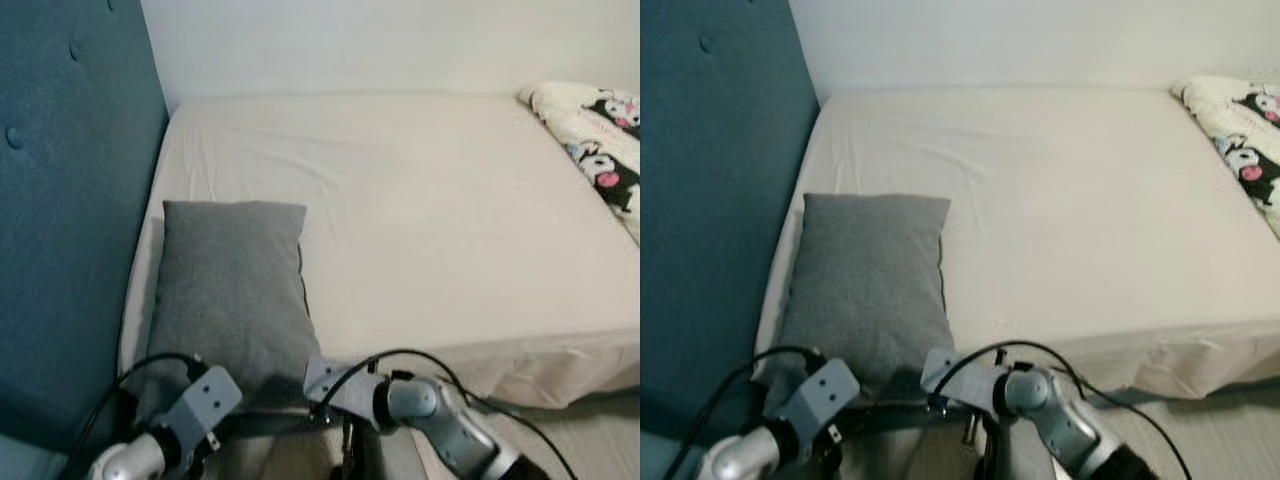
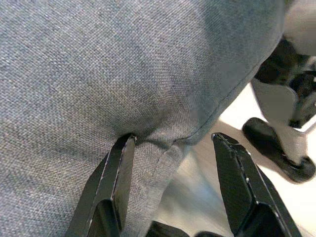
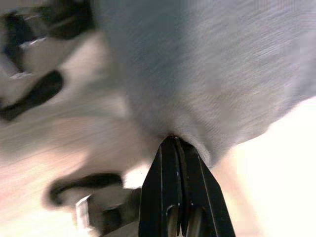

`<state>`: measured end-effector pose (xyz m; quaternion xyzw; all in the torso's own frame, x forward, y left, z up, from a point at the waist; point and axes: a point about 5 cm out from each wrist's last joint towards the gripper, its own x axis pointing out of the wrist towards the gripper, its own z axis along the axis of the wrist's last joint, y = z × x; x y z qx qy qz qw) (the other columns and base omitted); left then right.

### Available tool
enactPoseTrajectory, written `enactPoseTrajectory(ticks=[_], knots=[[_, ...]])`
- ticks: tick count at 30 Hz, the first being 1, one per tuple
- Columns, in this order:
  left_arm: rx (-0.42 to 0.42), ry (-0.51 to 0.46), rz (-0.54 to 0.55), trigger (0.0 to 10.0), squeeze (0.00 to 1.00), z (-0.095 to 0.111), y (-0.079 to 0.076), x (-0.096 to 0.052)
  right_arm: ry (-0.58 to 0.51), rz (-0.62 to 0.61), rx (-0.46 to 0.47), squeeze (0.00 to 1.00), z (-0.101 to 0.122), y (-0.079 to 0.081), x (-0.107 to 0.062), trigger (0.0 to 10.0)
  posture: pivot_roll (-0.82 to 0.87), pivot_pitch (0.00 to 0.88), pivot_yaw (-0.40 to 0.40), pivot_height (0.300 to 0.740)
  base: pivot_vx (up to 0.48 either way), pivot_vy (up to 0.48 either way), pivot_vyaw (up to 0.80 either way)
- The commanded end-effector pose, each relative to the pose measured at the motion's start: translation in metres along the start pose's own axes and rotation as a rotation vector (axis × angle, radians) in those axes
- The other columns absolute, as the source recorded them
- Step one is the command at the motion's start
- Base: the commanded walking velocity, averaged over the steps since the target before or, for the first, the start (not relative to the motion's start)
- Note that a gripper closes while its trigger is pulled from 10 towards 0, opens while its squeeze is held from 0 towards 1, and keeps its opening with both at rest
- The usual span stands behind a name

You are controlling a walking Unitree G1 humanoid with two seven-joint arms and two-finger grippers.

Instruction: Clean up the room

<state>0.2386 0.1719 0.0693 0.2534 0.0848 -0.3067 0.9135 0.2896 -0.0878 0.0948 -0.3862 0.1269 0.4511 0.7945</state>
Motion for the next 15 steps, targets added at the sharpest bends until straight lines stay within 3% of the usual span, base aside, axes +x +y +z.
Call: enactPoseTrajectory(ticks=[1, 7, 15], knots=[[-0.001, 0.018, 0.025, 10.0, 0.0, -0.006, -0.004, 0.003, -0.033, -0.117, -0.013, 0.0, 0.001, -0.012, -0.002, 10.0, -0.04, 0.306, -0.114, 0.557, 0.0, 0.0, 0.0], [0.022, -0.009, 0.077, 10.0, 0.0, 0.0, 0.002, 0.017, -0.124, -0.274, -0.039, 0.0, 0.009, -0.035, 0.006, 10.0, -0.04, 0.314, -0.105, 0.557, 0.0, 0.0, 0.0], [0.072, -0.01, 0.145, 10.0, 0.0, 0.005, 0.019, 0.035, -0.137, -0.317, -0.066, 0.0, 0.009, -0.049, 0.017, 10.0, -0.05, 0.326, -0.103, 0.557, 0.0, 0.0, 0.0]])
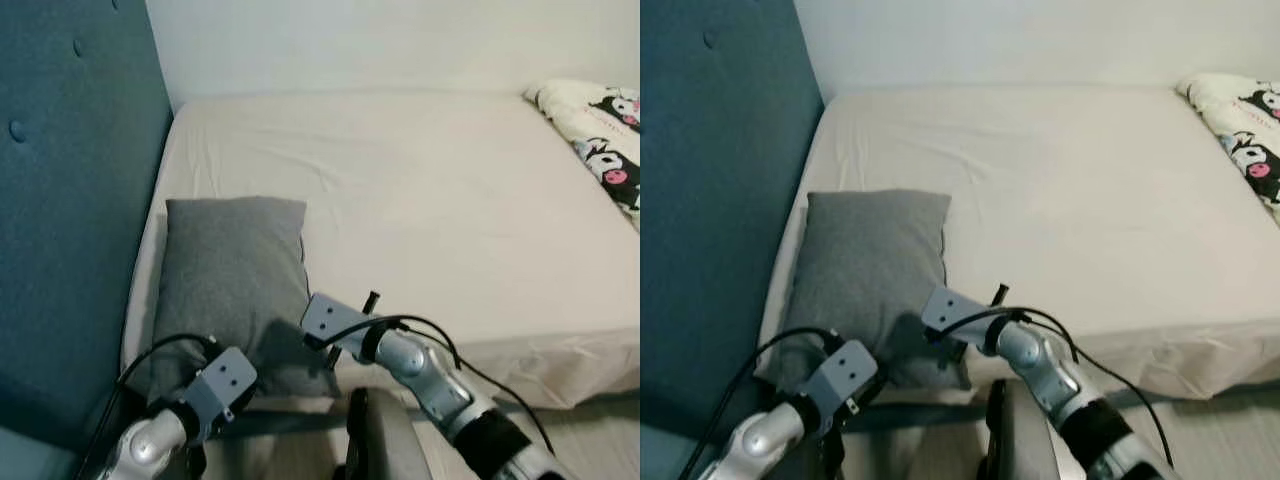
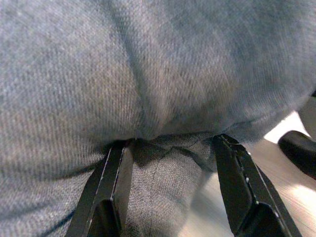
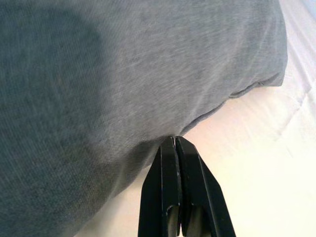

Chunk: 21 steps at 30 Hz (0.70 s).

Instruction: Clean up the room

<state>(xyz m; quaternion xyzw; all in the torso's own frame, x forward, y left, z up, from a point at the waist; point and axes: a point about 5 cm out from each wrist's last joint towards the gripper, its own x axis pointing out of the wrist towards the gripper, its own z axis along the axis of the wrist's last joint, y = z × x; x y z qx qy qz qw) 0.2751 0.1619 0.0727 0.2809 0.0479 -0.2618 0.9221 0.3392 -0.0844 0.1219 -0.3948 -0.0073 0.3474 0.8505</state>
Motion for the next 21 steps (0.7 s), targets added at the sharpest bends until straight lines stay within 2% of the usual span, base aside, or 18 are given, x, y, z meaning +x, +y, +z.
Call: enactPoseTrajectory(ticks=[1, 4, 5, 7, 10, 11, 15, 17, 19, 21], knots=[[0.024, 0.015, 0.036, 10.0, 0.0, -0.001, 0.005, 0.01, 0.005, -0.004, 0.007, 0.0, -0.005, 0.001, 0.004, 10.0, -0.05, 0.327, -0.103, 0.557, 0.0, 0.0, 0.0], [0.044, 0.004, 0.032, 10.0, 0.0, 0.003, 0.008, 0.021, -0.008, -0.021, 0.021, 0.0, -0.003, -0.003, 0.009, 10.0, -0.05, 0.329, -0.104, 0.557, 0.0, 0.0, 0.0], [0.051, -0.008, 0.034, 10.0, 0.0, 0.007, 0.009, 0.027, -0.032, -0.049, 0.071, 0.0, 0.0, -0.009, 0.01, 10.0, -0.05, 0.334, -0.104, 0.557, 0.0, 0.0, 0.0], [0.052, -0.017, 0.042, 10.0, 0.0, 0.011, 0.01, 0.031, -0.055, -0.079, 0.092, 0.0, 0.003, -0.015, 0.009, 10.0, -0.05, 0.334, -0.104, 0.557, 0.0, 0.0, 0.0], [0.06, -0.066, 0.074, 10.0, 0.0, 0.028, 0.017, 0.05, -0.178, -0.193, 0.148, 0.0, 0.014, -0.037, 0.003, 10.0, -0.05, 0.338, -0.102, 0.557, 0.0, 0.0, 0.0], [0.06, -0.066, 0.074, 10.0, 0.0, 0.028, 0.017, 0.05, -0.178, -0.193, 0.148, 0.0, 0.014, -0.037, 0.003, 10.0, -0.05, 0.338, -0.102, 0.557, 0.0, 0.0, 0.0], [0.076, -0.102, 0.107, 10.0, 0.0, 0.047, 0.028, 0.068, -0.302, -0.215, 0.197, 0.0, 0.023, -0.044, -0.009, 10.0, -0.06, 0.337, -0.096, 0.557, 0.0, 0.0, 0.0], [0.077, -0.109, 0.112, 10.0, 0.0, 0.051, 0.03, 0.071, -0.326, -0.217, 0.209, 0.0, 0.025, -0.044, -0.011, 10.0, -0.06, 0.337, -0.096, 0.557, 0.0, 0.0, 0.0], [0.104, -0.094, 0.127, 10.0, 0.0, 0.061, 0.038, 0.082, -0.368, -0.24, 0.238, 0.0, 0.025, -0.044, -0.021, 10.0, -0.06, 0.339, -0.091, 0.557, 0.0, 0.0, 0.0], [0.121, -0.081, 0.134, 10.0, 0.0, 0.063, 0.041, 0.086, -0.375, -0.252, 0.245, 0.0, 0.025, -0.045, -0.024, 10.0, -0.06, 0.339, -0.089, 0.557, 0.0, 0.0, 0.0]])
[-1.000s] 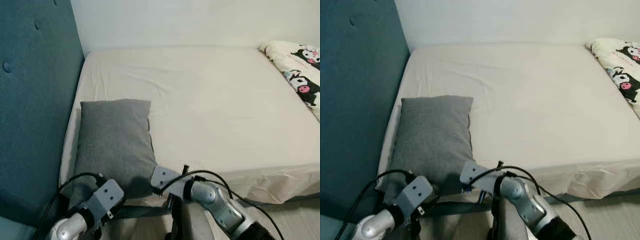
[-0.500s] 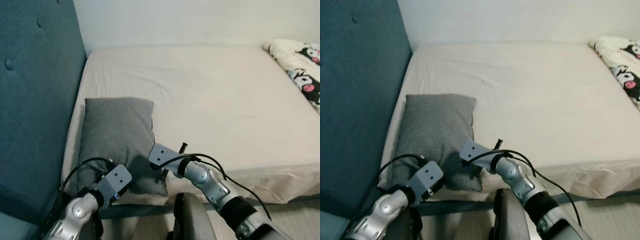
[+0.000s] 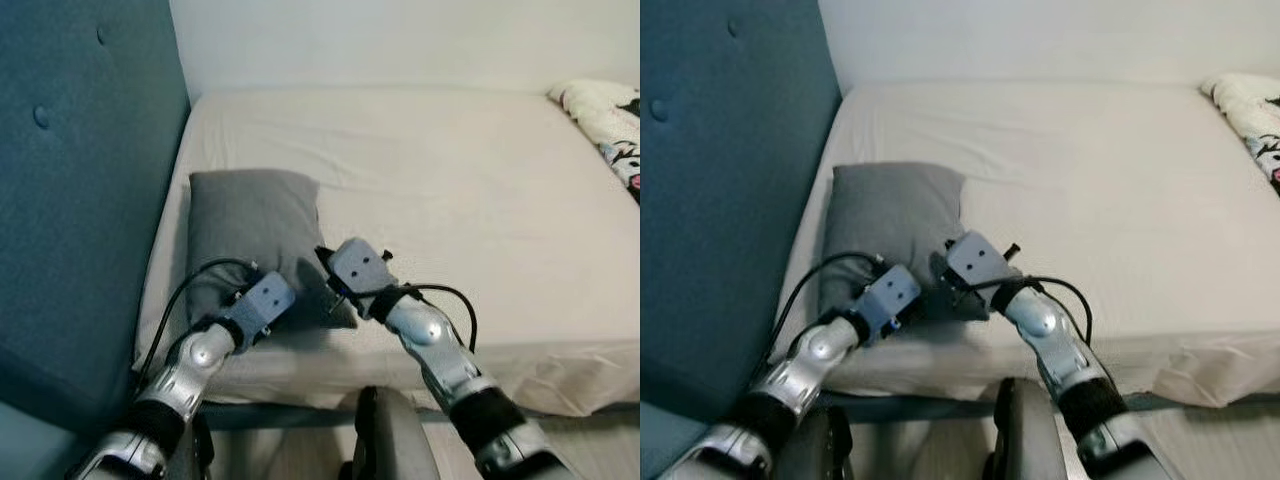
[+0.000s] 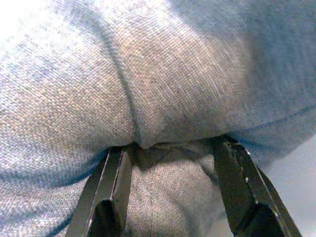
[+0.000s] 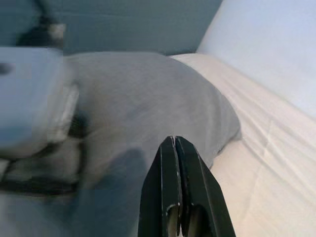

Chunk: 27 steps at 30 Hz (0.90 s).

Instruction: Clean up the room

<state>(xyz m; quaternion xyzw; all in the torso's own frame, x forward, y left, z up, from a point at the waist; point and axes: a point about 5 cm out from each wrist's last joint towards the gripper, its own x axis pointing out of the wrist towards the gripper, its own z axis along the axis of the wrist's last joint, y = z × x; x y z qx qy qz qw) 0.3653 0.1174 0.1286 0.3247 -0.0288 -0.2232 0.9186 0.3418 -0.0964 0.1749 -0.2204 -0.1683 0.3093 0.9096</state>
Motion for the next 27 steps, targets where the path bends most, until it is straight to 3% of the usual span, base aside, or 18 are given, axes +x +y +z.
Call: enactPoseTrajectory(ticks=[1, 12, 22, 27], knots=[[0.037, 0.032, 0.035, 10.0, 0.0, 0.0, 0.004, 0.006, -0.007, -0.038, 0.029, 0.0, -0.002, -0.007, -0.01, 10.0, -0.06, 0.339, -0.087, 0.557, 0.0, 0.0, 0.0], [0.164, 0.11, 0.13, 10.0, 0.0, 0.022, 0.034, 0.029, 0.006, -0.046, 0.045, 0.0, -0.006, -0.008, -0.016, 10.0, -0.08, 0.339, -0.076, 0.557, 0.0, 0.0, 0.0], [0.232, 0.139, 0.112, 10.0, 0.0, 0.028, 0.029, 0.036, 0.009, -0.025, 0.062, 0.0, -0.005, -0.001, -0.018, 10.0, -0.1, 0.337, -0.07, 0.557, 0.0, 0.0, 0.0], [0.159, 0.123, 0.09, 10.0, 0.0, 0.026, 0.024, 0.035, 0.012, -0.015, 0.075, 0.0, -0.005, 0.003, -0.019, 10.0, -0.1, 0.339, -0.071, 0.557, 0.0, 0.0, 0.0]])
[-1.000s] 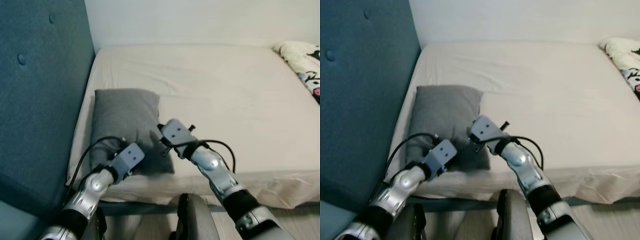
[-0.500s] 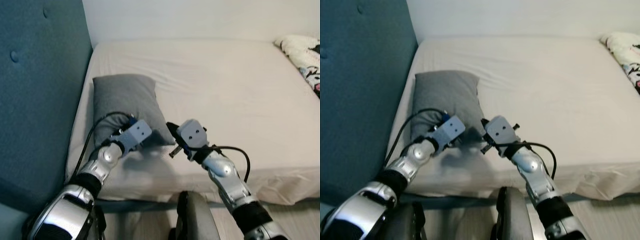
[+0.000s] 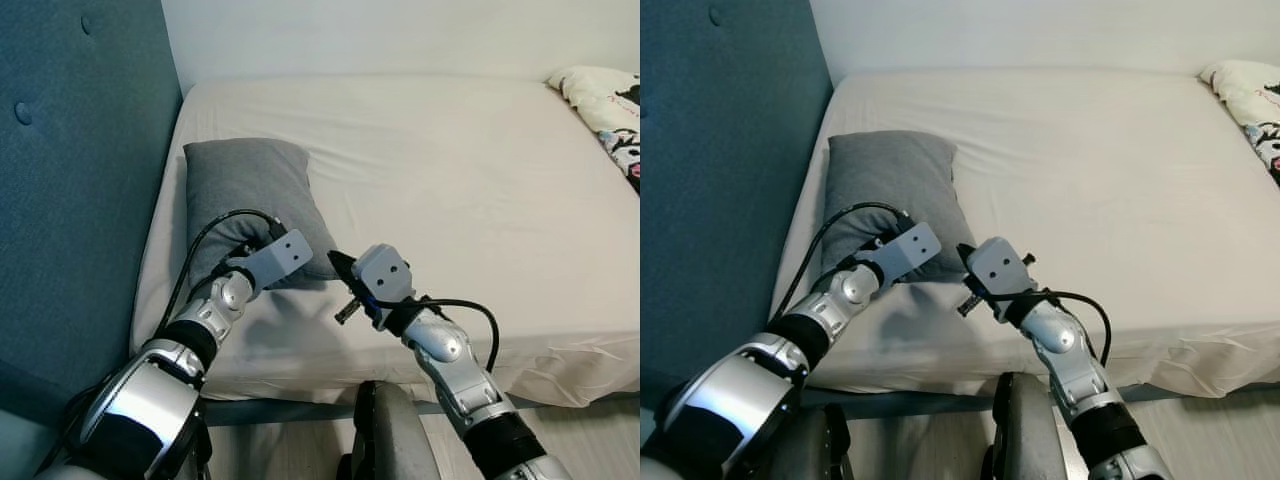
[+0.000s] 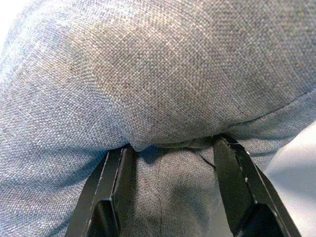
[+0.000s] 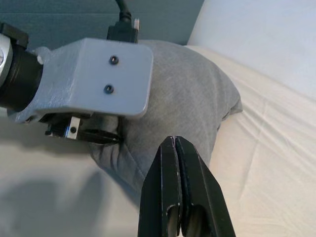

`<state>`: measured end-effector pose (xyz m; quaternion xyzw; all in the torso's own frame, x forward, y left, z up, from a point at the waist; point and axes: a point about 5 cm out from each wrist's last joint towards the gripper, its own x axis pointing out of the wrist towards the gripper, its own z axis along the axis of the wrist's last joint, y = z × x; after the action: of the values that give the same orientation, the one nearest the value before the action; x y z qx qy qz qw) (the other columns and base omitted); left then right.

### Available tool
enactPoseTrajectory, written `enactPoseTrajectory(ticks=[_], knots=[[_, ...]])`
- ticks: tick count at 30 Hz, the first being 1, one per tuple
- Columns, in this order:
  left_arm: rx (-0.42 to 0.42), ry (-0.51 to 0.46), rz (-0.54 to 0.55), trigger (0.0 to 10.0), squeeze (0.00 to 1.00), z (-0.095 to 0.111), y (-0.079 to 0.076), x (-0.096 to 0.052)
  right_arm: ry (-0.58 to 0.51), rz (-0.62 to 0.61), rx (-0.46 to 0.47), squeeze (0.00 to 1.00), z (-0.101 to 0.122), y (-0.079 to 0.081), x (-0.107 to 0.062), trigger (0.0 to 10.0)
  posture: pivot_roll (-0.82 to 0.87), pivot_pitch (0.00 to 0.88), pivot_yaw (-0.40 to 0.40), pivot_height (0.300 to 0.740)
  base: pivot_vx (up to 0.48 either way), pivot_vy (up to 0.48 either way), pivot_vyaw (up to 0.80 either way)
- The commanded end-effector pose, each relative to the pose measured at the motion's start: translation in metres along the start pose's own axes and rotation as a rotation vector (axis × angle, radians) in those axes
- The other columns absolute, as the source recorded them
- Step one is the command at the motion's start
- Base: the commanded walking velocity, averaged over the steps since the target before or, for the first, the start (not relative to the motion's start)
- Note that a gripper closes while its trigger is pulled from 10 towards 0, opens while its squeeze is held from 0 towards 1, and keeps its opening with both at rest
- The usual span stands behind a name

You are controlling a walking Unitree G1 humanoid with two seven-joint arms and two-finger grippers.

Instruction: Clean up the room

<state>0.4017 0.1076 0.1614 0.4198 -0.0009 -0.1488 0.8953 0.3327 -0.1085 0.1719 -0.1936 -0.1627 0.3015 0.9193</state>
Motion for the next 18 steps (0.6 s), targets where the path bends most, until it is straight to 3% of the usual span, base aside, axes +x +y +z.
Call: enactPoseTrajectory(ticks=[1, 5, 7, 11, 12, 13, 14, 18], knots=[[-0.024, -0.018, -0.013, 10.0, 0.0, 0.003, -0.004, 0.0, 0.012, 0.011, 0.021, 0.0, -0.004, 0.005, -0.004, 10.0, -0.1, 0.339, -0.071, 0.557, 0.0, 0.0, 0.0], [-0.123, -0.047, -0.064, 10.0, 0.0, -0.001, -0.009, -0.003, 0.018, 0.023, 0.041, 0.0, -0.005, 0.009, -0.006, 10.0, -0.09, 0.339, -0.073, 0.557, 0.0, 0.0, 0.0], [-0.212, -0.09, -0.111, 10.0, 0.0, -0.005, -0.011, -0.007, 0.025, 0.03, 0.057, 0.0, -0.006, 0.012, -0.006, 10.0, -0.09, 0.338, -0.074, 0.557, 0.0, 0.0, 0.0], [-0.272, -0.119, -0.119, 10.0, 0.0, -0.012, -0.006, -0.011, 0.033, 0.027, 0.068, 0.0, -0.007, 0.015, -0.007, 10.0, -0.09, 0.336, -0.073, 0.557, 0.0, 0.0, 0.0], [-0.345, -0.149, -0.124, 10.0, 0.0, -0.015, -0.002, -0.014, 0.037, 0.023, 0.073, 0.0, -0.008, 0.018, -0.009, 10.0, -0.09, 0.336, -0.073, 0.557, 0.0, 0.0, 0.0], [-0.345, -0.149, -0.124, 10.0, 0.0, -0.015, -0.002, -0.014, 0.037, 0.023, 0.073, 0.0, -0.008, 0.018, -0.009, 10.0, -0.09, 0.336, -0.073, 0.557, 0.0, 0.0, 0.0], [-0.451, -0.229, -0.147, 10.0, 0.0, -0.02, 0.003, -0.023, 0.05, 0.009, 0.089, 0.0, -0.011, 0.023, -0.012, 10.0, -0.07, 0.325, -0.07, 0.557, 0.0, 0.0, 0.0], [-0.476, -0.275, -0.162, 10.0, 0.0, -0.03, 0.0, -0.037, 0.06, -0.002, 0.103, 0.0, -0.013, 0.026, -0.014, 10.0, -0.07, 0.32, -0.067, 0.557, 0.0, 0.0, 0.0]])
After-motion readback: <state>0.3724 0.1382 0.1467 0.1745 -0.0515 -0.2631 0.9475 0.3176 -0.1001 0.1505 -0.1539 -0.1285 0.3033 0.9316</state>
